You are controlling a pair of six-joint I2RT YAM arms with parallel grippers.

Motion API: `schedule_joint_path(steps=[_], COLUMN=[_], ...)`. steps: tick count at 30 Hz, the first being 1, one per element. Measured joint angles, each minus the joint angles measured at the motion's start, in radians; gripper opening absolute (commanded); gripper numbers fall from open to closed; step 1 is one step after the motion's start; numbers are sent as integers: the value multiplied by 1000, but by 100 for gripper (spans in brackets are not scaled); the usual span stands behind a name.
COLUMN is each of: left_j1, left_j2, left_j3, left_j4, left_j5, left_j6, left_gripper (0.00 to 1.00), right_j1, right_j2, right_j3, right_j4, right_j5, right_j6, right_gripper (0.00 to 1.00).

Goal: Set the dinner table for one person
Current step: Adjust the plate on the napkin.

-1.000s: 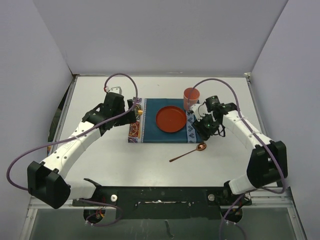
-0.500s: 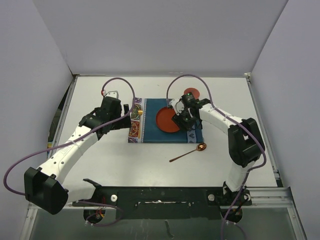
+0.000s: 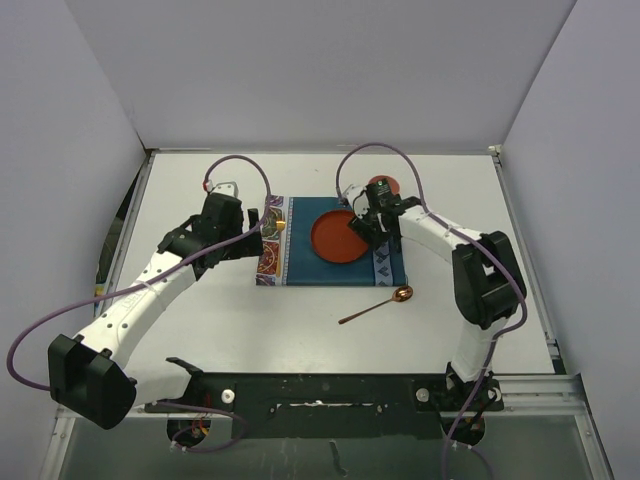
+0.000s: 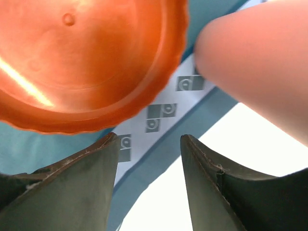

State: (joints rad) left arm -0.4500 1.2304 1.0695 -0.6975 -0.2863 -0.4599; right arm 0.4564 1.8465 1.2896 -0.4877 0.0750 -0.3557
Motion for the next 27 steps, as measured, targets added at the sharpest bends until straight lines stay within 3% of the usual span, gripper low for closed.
schedule_joint_path(steps=[27], left_j1=[0], left_j2=[0], left_j3=[-9], left_j4=[25], left_j5=[37], left_j6=[0], left_gripper=[98], right_j1=[-17], right_j2=[75], right_j3=[37], right_j4=[31], right_j5=[-76], right_j6=[73], right_gripper=[55])
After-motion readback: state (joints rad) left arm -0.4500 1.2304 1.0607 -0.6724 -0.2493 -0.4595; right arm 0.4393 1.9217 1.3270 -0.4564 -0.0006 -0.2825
